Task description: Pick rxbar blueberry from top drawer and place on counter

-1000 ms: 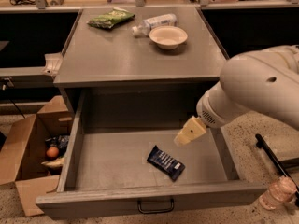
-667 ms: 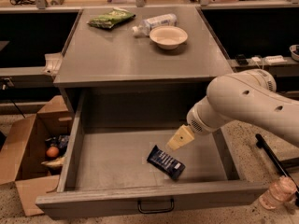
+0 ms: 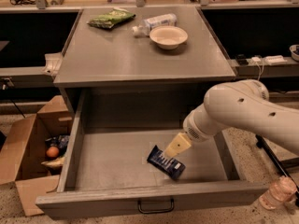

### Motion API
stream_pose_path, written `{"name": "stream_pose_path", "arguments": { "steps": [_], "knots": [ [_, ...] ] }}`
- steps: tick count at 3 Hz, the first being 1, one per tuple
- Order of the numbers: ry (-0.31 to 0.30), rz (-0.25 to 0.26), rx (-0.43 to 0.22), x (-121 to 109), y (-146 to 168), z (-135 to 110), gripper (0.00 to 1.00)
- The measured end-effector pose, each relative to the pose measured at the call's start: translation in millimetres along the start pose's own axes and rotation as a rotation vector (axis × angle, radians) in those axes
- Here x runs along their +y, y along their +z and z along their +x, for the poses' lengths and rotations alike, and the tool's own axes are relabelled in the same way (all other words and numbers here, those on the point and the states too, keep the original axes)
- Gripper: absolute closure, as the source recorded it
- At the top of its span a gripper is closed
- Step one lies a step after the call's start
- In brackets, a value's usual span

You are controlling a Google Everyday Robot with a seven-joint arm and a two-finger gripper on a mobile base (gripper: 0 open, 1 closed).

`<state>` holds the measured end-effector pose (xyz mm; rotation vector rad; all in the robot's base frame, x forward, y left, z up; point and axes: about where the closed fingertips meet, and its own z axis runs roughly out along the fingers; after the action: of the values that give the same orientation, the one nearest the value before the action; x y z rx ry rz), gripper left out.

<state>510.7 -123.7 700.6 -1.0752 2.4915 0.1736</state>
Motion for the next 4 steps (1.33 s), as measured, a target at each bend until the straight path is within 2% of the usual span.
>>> {"name": "stream_pose_path", "arguments": {
  "steps": [2, 3, 4],
  "knots": [
    [-0.077, -0.132, 0.005, 38, 59, 16, 0.00],
    [-0.075, -0.167, -0.007, 44, 70, 21, 0.00],
    [-0.053, -0.182, -0.015, 48, 82, 29, 0.00]
  ]
}}
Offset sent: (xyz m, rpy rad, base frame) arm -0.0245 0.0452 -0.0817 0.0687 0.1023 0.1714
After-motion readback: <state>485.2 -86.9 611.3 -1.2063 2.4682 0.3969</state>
